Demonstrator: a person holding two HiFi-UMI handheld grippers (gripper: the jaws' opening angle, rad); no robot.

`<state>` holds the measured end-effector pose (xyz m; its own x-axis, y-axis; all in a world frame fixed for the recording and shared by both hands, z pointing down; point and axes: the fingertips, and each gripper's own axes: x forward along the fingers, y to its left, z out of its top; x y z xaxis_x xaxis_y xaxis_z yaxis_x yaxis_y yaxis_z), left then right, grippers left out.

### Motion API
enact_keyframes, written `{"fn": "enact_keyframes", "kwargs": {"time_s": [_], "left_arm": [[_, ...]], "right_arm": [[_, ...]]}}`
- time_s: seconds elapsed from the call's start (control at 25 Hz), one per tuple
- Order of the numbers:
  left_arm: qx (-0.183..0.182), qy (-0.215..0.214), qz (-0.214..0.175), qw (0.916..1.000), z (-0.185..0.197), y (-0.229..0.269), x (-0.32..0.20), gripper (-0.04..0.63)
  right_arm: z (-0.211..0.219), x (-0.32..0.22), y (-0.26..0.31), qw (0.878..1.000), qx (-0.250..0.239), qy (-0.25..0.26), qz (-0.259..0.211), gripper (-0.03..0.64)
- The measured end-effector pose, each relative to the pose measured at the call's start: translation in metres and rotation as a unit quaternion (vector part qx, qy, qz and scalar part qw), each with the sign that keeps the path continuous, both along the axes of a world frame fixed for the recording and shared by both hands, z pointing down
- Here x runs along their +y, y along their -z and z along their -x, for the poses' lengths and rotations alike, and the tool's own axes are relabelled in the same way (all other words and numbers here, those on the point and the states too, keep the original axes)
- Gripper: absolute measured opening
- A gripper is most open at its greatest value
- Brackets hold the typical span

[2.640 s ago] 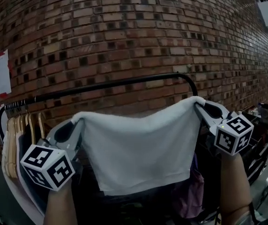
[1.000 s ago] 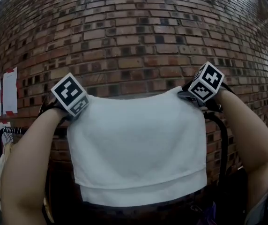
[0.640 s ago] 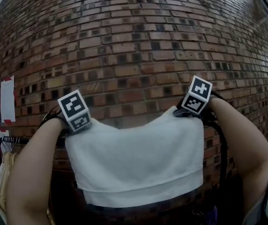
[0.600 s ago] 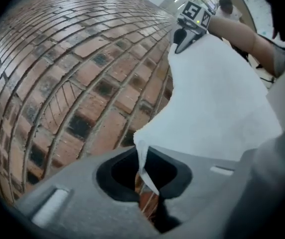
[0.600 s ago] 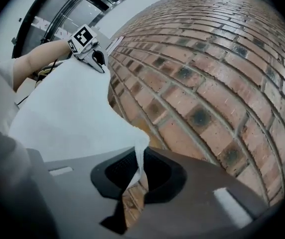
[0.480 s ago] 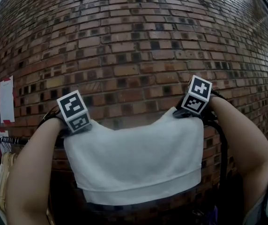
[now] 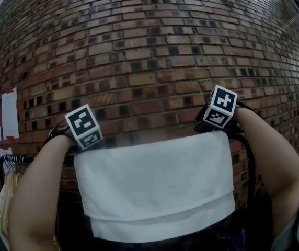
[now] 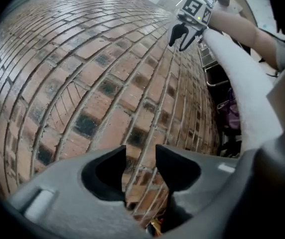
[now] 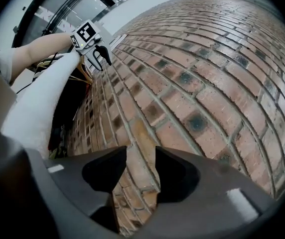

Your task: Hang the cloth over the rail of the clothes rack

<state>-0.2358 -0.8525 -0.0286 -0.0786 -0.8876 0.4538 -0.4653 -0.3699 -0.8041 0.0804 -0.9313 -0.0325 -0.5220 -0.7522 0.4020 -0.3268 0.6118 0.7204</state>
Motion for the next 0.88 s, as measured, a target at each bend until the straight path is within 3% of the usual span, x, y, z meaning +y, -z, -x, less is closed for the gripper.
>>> {"fn": "enact_keyframes", "kwargs": {"time_s": [0.12, 0.24, 0.32, 0.4, 0.48, 0.56, 0.6, 0.68, 0.88], "left_arm": [[0.011, 0.000, -0.030, 0.9995, 0.003, 0.011, 0.000, 0.179], [0.063, -0.027, -0.068, 0.9954, -0.003, 0.031, 0.008, 0.179], [0.099, -0.049, -0.115, 0.9872, -0.011, 0.056, 0.021, 0.178], [0.128, -0.072, -0.163, 0.9756, -0.022, 0.078, 0.037, 0.154], [0.158, -0.096, -0.199, 0.9625, -0.034, 0.093, 0.058, 0.062], [0.202, -0.129, -0.221, 0.9452, -0.051, 0.102, 0.085, 0.002], [0.228, -0.149, -0.228, 0.9347, -0.061, 0.103, 0.099, 0.002], [0.268, -0.186, -0.233, 0.9160, -0.080, 0.096, 0.126, 0.002], [0.323, -0.276, -0.205, 0.8819, -0.122, 0.039, 0.184, 0.002]], "right_arm": [[-0.002, 0.000, 0.019, 0.999, -0.027, -0.010, -0.037, 0.172], [0.002, 0.011, 0.048, 0.993, -0.049, -0.017, -0.103, 0.132], [0.010, 0.026, 0.072, 0.986, -0.084, -0.013, -0.140, 0.108], [0.019, 0.048, 0.097, 0.977, -0.135, 0.001, -0.166, 0.053], [0.029, 0.078, 0.115, 0.967, -0.183, 0.028, -0.176, 0.043], [0.038, 0.113, 0.125, 0.955, -0.230, 0.064, -0.173, 0.009], [0.043, 0.132, 0.126, 0.950, -0.251, 0.083, -0.169, 0.002], [0.057, 0.169, 0.116, 0.940, -0.278, 0.122, -0.156, 0.002], [0.090, 0.249, 0.046, 0.921, -0.313, 0.208, -0.099, 0.002]]}}
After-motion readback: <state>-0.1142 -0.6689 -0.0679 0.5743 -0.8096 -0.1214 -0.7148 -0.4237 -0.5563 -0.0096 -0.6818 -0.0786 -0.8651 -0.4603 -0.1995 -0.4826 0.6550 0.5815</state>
